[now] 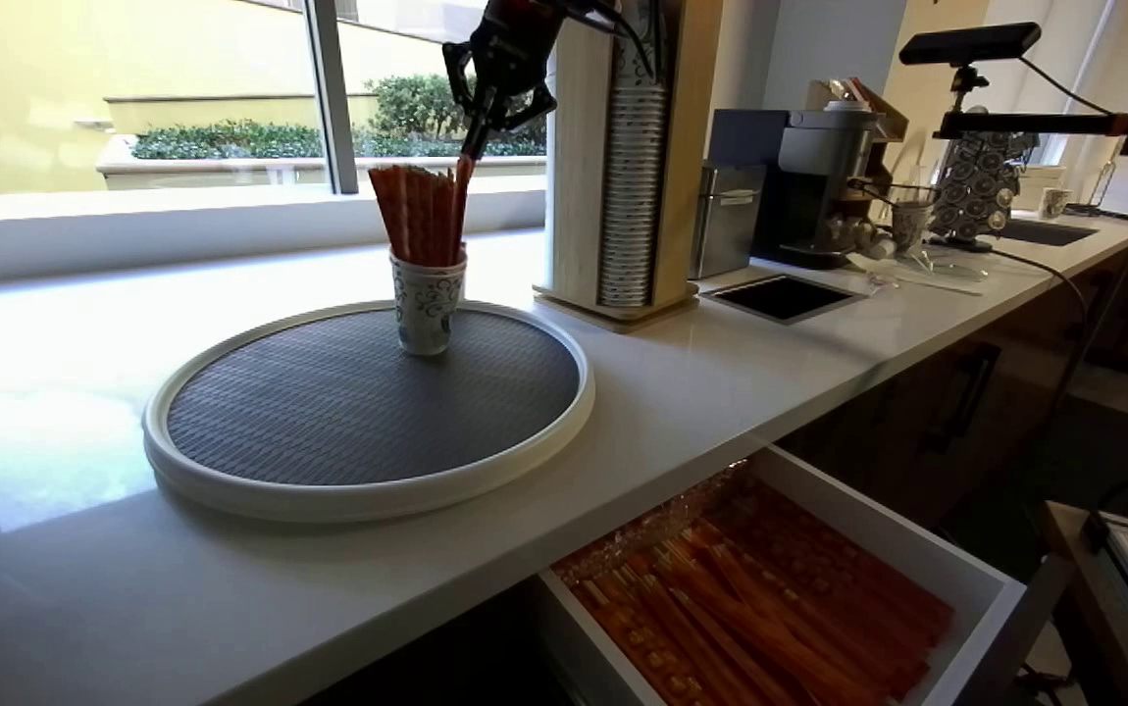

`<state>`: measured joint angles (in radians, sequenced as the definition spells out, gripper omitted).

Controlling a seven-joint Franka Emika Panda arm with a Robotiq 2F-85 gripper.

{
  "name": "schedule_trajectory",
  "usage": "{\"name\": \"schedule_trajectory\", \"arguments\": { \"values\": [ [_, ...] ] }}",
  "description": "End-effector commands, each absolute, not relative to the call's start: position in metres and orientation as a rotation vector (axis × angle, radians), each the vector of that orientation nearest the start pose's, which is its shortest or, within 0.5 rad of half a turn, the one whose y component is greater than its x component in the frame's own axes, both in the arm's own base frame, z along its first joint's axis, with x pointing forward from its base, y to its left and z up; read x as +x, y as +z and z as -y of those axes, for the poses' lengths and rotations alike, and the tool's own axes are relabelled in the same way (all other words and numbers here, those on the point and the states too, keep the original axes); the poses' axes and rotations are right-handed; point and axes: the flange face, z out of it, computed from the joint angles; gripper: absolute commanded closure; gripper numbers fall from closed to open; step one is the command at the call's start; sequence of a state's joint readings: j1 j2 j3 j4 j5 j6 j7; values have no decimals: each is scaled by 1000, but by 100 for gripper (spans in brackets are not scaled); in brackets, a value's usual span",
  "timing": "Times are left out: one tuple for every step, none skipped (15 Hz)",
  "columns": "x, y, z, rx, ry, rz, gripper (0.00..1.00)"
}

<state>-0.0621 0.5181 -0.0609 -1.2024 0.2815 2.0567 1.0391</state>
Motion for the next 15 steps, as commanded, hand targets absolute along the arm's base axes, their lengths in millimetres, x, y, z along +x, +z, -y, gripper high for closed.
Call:
{"name": "schedule_trajectory", "arguments": {
  "values": [
    [739, 516, 71, -2222, -256, -1626, 98],
    [739, 516, 73, -2220, -254, -1630, 98],
    [739, 515, 74, -2217, -250, -1635, 98],
    [739, 514, 75, -2214, -247, -1640, 98],
    [739, 513, 76, -2213, -245, -1641, 98],
    [739, 513, 77, -2212, -242, -1645, 98],
    [740, 513, 78, -2209, -236, -1646, 98],
    [740, 512, 79, -2208, -235, -1647, 98],
    [740, 512, 79, -2207, -234, -1649, 98],
    [740, 511, 80, -2204, -232, -1650, 98],
    [740, 511, 80, -2202, -231, -1650, 98],
    [740, 511, 81, -2200, -230, -1649, 98],
    [740, 511, 81, -2198, -230, -1649, 98],
    [740, 512, 81, -2197, -229, -1648, 98],
    [739, 512, 81, -2197, -227, -1648, 98]
  ]
}}
